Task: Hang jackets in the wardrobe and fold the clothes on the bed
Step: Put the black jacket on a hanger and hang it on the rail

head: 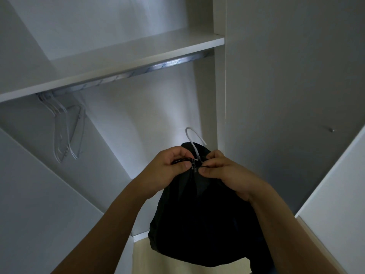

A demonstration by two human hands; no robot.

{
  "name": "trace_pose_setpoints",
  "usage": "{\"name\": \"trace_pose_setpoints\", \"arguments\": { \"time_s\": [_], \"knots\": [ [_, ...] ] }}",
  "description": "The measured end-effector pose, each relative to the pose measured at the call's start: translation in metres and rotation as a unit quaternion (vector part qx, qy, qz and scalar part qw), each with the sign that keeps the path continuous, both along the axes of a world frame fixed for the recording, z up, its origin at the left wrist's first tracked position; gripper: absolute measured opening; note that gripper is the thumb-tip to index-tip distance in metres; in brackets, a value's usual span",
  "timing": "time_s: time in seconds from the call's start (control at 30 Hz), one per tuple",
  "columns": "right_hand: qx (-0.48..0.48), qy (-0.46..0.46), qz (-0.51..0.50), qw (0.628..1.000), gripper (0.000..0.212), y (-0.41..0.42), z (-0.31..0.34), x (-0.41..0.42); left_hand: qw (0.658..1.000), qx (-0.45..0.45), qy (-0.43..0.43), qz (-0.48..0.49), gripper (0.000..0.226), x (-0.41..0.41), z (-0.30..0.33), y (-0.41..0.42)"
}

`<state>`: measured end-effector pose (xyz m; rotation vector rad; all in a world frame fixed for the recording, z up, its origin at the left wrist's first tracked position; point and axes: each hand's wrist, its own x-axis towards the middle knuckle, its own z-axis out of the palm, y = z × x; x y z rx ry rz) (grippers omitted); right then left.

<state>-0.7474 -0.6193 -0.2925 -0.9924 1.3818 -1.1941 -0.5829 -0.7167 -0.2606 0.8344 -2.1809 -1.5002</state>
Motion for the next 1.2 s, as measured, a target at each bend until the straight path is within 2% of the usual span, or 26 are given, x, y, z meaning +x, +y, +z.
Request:
{"name": "trace_pose_setpoints", "arguments": {
  "time_s": [0.23, 0.4, 0.5, 0.57, 0.63, 0.7, 0.83, 0.93, 1.0, 1.03, 1.1, 1.13, 1.2],
  "knots": [
    [0.000, -0.002, -0.015, 1.000, 0.012, 0.000, -0.002, -0.001, 0.999, -0.010, -0.029, -0.021, 0.017, 0.000, 0.000, 0.001],
    [-0.012, -0.003, -0.056, 0.998, 0.014, -0.003, -0.005, 0.002, 1.000, -0.016, -0.005, 0.003, 0.011, -0.001, -0.006, 0.005],
    [-0.014, -0.009, -0.064, 0.998, 0.014, -0.004, -0.008, 0.002, 0.996, -0.084, -0.019, 0.017, 0.012, -0.001, -0.012, 0.006],
    [-0.020, -0.020, -0.070, 0.997, 0.016, -0.005, -0.008, 0.003, 0.987, -0.156, 0.006, 0.046, 0.014, -0.001, -0.016, 0.007],
    [-0.026, -0.023, -0.092, 0.995, 0.018, -0.006, -0.008, 0.002, 0.962, -0.257, 0.045, 0.074, 0.012, 0.001, -0.023, 0.008],
    [-0.029, -0.024, -0.118, 0.992, 0.017, -0.009, -0.010, 0.000, 0.935, -0.343, 0.033, 0.083, 0.006, 0.004, -0.031, 0.010],
    [-0.044, -0.015, -0.159, 0.986, 0.019, -0.016, -0.013, 0.004, 0.908, -0.411, 0.019, 0.076, 0.017, 0.003, -0.043, 0.018],
    [-0.051, -0.046, -0.231, 0.970, 0.017, -0.025, -0.014, -0.002, 0.887, -0.460, 0.007, 0.039, 0.018, 0.002, -0.049, 0.022],
    [-0.056, -0.065, -0.268, 0.959, 0.017, -0.029, -0.016, -0.012, 0.889, -0.458, 0.002, 0.002, 0.017, 0.005, -0.054, 0.026],
    [-0.058, -0.063, -0.262, 0.961, 0.012, -0.028, -0.013, -0.015, 0.892, -0.453, 0.001, -0.018, 0.015, 0.008, -0.054, 0.026],
    [-0.061, -0.056, -0.223, 0.971, 0.018, -0.024, -0.005, -0.016, 0.904, -0.427, -0.003, -0.039, 0.016, 0.012, -0.047, 0.023],
    [-0.064, -0.059, -0.208, 0.974, 0.017, -0.023, -0.004, -0.016, 0.926, -0.376, -0.008, -0.034, 0.023, 0.013, -0.039, 0.020],
    [-0.066, -0.062, -0.181, 0.979, 0.016, -0.020, 0.000, -0.015, 0.977, -0.212, -0.020, -0.002, 0.035, 0.010, -0.022, 0.013]
  ]
}}
